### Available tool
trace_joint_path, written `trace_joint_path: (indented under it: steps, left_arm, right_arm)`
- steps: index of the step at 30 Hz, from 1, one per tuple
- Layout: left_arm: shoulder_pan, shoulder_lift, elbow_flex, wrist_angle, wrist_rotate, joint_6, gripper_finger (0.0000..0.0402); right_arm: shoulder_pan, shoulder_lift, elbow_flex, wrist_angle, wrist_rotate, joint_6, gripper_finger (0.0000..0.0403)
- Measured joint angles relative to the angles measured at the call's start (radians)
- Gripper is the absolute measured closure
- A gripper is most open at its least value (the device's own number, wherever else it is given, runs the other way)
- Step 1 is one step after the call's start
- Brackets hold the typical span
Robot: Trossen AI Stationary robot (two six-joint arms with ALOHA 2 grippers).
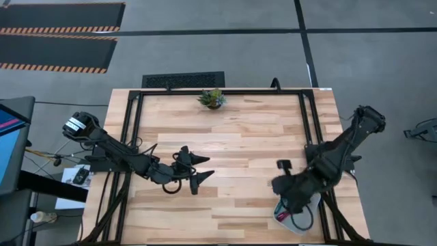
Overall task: Pick and place USB-C Cables
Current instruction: Put the white charger cable into the white bin
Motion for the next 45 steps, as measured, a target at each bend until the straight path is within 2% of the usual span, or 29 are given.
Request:
trace_joint_path:
  steps: [4, 11, 16, 38, 42, 45]
  left_arm:
    - [0.014, 0.0, 0.0, -0.001, 0.003, -0.04, 0.0127]
    - [0.025, 0.0, 0.0, -0.03, 0.003, -0.061, 0.0127]
    - [0.025, 0.0, 0.0, -0.055, 0.003, -0.061, 0.0127]
    - [0.025, 0.0, 0.0, -0.071, 0.0, -0.061, 0.0127]
    - [0.025, 0.0, 0.0, -0.071, 0.0, -0.061, 0.0127]
    - [0.025, 0.0, 0.0, -0.071, 0.0, -0.058, 0.0127]
  right_arm:
    - [0.06, 0.075, 0.034, -0.112, -0.104, 0.108, 0.0344]
    - [0.139, 0.211, 0.047, -0.158, -0.333, 0.144, 0.0344]
    - [0.176, 0.286, 0.047, -0.126, -0.399, 0.142, 0.0344]
    - [0.177, 0.522, 0.047, -0.072, -0.496, -0.128, 0.0335]
    - [0.173, 0.531, 0.046, -0.072, -0.495, -0.136, 0.0322]
    - [0.167, 0.531, 0.046, -0.074, -0.491, -0.135, 0.0298]
